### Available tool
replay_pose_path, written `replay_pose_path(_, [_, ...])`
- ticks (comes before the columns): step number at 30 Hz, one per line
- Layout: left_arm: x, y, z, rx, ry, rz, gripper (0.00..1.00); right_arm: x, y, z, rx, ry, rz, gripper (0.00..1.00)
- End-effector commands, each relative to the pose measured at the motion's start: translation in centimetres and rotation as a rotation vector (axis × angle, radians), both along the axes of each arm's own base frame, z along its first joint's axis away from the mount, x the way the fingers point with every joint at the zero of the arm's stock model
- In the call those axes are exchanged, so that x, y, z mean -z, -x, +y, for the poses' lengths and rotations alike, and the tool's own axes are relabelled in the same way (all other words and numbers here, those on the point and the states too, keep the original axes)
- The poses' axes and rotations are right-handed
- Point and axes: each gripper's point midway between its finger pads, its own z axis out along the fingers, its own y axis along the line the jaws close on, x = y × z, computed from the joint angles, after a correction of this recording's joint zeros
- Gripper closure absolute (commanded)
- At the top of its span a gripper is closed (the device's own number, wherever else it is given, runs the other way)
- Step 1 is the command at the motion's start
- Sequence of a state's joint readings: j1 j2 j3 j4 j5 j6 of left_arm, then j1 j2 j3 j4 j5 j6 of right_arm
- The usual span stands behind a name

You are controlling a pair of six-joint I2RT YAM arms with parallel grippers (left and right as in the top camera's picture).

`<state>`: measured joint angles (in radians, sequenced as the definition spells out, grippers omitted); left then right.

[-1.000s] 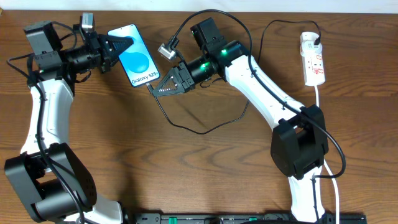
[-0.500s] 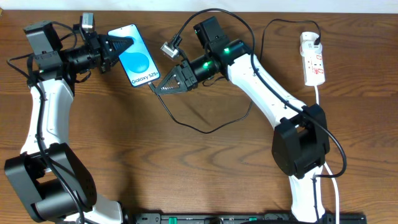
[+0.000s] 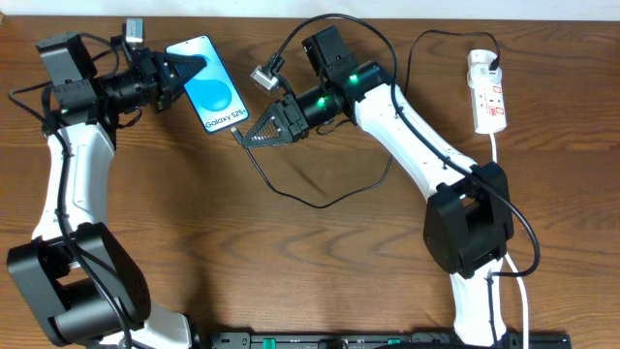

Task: Plug charger to phone and switch on socket
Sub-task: 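Push the USB-C plug into the phone's bottom port with the right gripper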

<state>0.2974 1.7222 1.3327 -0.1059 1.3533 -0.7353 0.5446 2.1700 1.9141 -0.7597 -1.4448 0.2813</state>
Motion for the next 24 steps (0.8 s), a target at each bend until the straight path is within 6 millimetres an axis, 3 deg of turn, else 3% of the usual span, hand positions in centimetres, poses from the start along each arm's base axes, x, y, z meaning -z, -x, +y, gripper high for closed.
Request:
replay_pose_path(1, [-0.7,0.1,-0.1,0.005,-0.008,-0.027,0.93,0.2,0.4,0.1,-0.026,-0.022,0.029,0.99])
replay_pose_path(16, [-1.0,-0.2,0.0,-0.007,-0.002,-0.026,0.93,1.9,-0.3,0.2,-0.002,0.024,0.052,0.99])
replay_pose_path(24, [-1.1,-0.2,0.0,-0.008,0.002,-0.023,0.93,1.8,-0.5,0.3,0.000,0.019,0.044,0.99])
